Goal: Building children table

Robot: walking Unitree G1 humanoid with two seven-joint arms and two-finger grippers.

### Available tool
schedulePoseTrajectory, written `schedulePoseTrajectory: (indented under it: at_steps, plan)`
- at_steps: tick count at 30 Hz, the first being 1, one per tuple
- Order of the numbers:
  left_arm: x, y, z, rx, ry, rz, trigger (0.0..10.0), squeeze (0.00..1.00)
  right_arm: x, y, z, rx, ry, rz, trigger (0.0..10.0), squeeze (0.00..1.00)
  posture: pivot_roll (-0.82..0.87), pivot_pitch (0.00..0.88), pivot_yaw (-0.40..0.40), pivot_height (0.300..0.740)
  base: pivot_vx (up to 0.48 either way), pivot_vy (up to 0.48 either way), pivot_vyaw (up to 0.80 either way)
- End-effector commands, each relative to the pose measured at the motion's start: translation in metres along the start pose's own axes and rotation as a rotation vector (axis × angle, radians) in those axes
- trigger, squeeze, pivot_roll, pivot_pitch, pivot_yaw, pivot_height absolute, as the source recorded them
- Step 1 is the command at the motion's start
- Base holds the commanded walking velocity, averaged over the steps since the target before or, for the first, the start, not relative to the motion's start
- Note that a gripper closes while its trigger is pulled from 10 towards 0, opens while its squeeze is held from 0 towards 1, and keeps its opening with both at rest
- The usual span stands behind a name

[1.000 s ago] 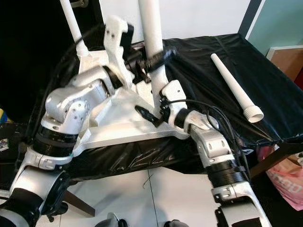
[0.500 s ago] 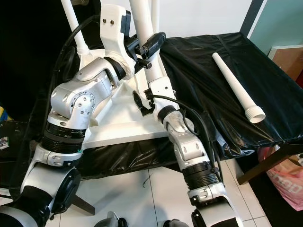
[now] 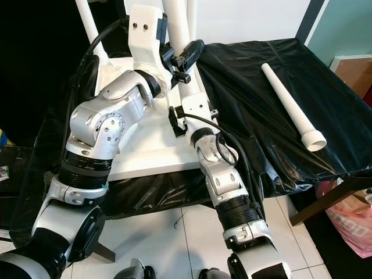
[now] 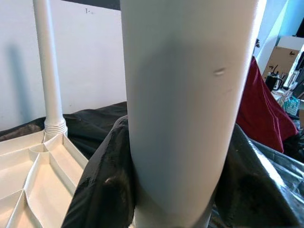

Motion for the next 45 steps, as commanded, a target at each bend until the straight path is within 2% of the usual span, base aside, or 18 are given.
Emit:
schedulePoseTrajectory:
  at_steps: [1, 3, 4, 16, 17, 18, 19, 20, 21, 22, 26, 27, 28, 29, 33, 36, 39, 45]
  plan:
    - [0.003, 0.009, 0.006, 0.022, -0.017, 0.022, 10.0, 0.0, 0.001, 0.0, -0.001, -0.004, -0.009, 0.008, 4.6, 0.0, 0.07, 0.078, -0.044, 0.74, 0.0, 0.0, 0.0]
    - [0.003, 0.008, 0.006, 0.023, -0.016, 0.023, 10.0, 0.0, 0.001, 0.0, -0.001, -0.006, -0.011, 0.01, 4.6, 0.0, 0.07, 0.078, -0.044, 0.74, 0.0, 0.0, 0.0]
    - [0.002, 0.008, 0.006, 0.027, -0.017, 0.024, 10.0, 0.0, 0.001, 0.001, -0.003, -0.011, -0.013, 0.015, 0.0, 0.0, 0.08, 0.076, -0.045, 0.74, 0.0, 0.0, 0.0]
    - [0.003, 0.008, 0.008, 0.035, -0.014, 0.027, 10.0, 0.0, 0.002, -0.004, -0.002, 0.014, -0.033, -0.011, 0.0, 0.0, 0.08, 0.075, -0.046, 0.74, 0.0, 0.0, 0.0]
    - [0.003, 0.009, 0.008, 0.037, -0.016, 0.029, 10.0, 0.0, 0.002, -0.005, -0.002, 0.018, -0.037, -0.015, 4.0, 0.0, 0.08, 0.075, -0.045, 0.74, 0.0, 0.0, 0.0]
    - [0.004, 0.009, 0.008, 0.037, -0.017, 0.029, 10.0, 0.0, 0.003, -0.005, -0.001, 0.021, -0.04, -0.019, 10.0, 0.0, 0.08, 0.075, -0.045, 0.74, 0.0, 0.0, 0.0]
    - [0.004, 0.009, 0.008, 0.034, -0.02, 0.033, 10.0, 0.0, 0.003, -0.006, -0.001, 0.025, -0.046, -0.022, 10.0, 0.0, 0.08, 0.075, -0.045, 0.74, 0.0, 0.0, 0.0]
    - [0.004, 0.009, 0.009, 0.017, -0.026, 0.039, 10.0, 0.93, 0.004, -0.006, 0.0, 0.036, -0.054, -0.024, 10.0, 0.0, 0.08, 0.075, -0.045, 0.74, 0.0, 0.0, 0.0]
    - [0.004, 0.009, 0.009, 0.005, -0.03, 0.043, 10.0, 0.93, 0.004, -0.006, 0.001, 0.044, -0.06, -0.026, 10.0, 0.0, 0.08, 0.075, -0.045, 0.74, 0.0, 0.0, 0.0]
    - [0.004, 0.01, 0.01, -0.02, -0.039, 0.06, 10.0, 1.0, 0.004, -0.006, 0.002, 0.056, -0.069, -0.029, 10.0, 0.0, 0.08, 0.075, -0.043, 0.74, 0.0, 0.0, 0.0]
    - [0.003, 0.014, 0.012, -0.043, -0.054, 0.09, 10.0, 1.0, 0.005, -0.007, 0.005, 0.073, -0.084, -0.033, 10.0, 0.0, 0.08, 0.075, -0.043, 0.74, 0.0, 0.0, 0.0]
    - [0.002, 0.016, 0.013, -0.017, -0.053, 0.092, 10.0, 0.34, 0.005, -0.007, 0.007, 0.084, -0.095, -0.036, 10.0, 0.0, 0.08, 0.074, -0.042, 0.74, 0.0, 0.0, 0.0]
    - [0.002, 0.016, 0.013, 0.003, -0.051, 0.092, 10.0, 0.34, 0.005, -0.007, 0.008, 0.091, -0.103, -0.038, 10.0, 0.0, 0.08, 0.074, -0.042, 0.74, 0.0, 0.0, 0.0]
    - [0.001, 0.017, 0.014, 0.004, -0.052, 0.097, 10.0, 0.0, 0.005, -0.008, 0.011, 0.101, -0.116, -0.041, 10.0, 0.0, 0.08, 0.074, -0.039, 0.74, 0.0, 0.0, 0.0]
    - [-0.001, 0.017, 0.015, -0.002, -0.047, 0.114, 10.0, 0.0, 0.005, -0.009, 0.017, 0.11, -0.144, -0.042, 10.0, 0.0, 0.08, 0.073, -0.035, 0.74, 0.0, 0.0, 0.0]
    - [-0.008, 0.016, 0.015, 0.057, -0.043, 0.138, 10.0, 0.0, 0.003, -0.012, 0.029, 0.126, -0.197, -0.045, 10.0, 0.0, 0.08, 0.072, -0.033, 0.74, 0.0, 0.0, 0.0]
    - [-0.012, 0.014, 0.012, 0.069, -0.021, 0.15, 10.0, 0.0, 0.002, -0.013, 0.035, 0.118, -0.211, -0.046, 10.0, 0.0, 0.08, 0.072, -0.03, 0.74, 0.0, 0.0, 0.0]
    - [-0.025, 0.0, 0.009, 0.084, 0.02, 0.138, 10.0, 0.0, -0.005, -0.016, 0.047, 0.111, -0.222, -0.033, 10.0, 0.0, 0.08, 0.07, -0.031, 0.74, 0.0, 0.0, 0.0]
Point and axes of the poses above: a point about 5 cm out from each wrist's last joint towards the gripper, its own x axis pointing out of the wrist towards the gripper, its own y axis along the axis of the wrist's last joint, z = x × y, the point moved 3 cm from there along x, pointing out of the wrist towards the gripper, and after that the axes turned 7 degrees about x, right-handed, at the moved point
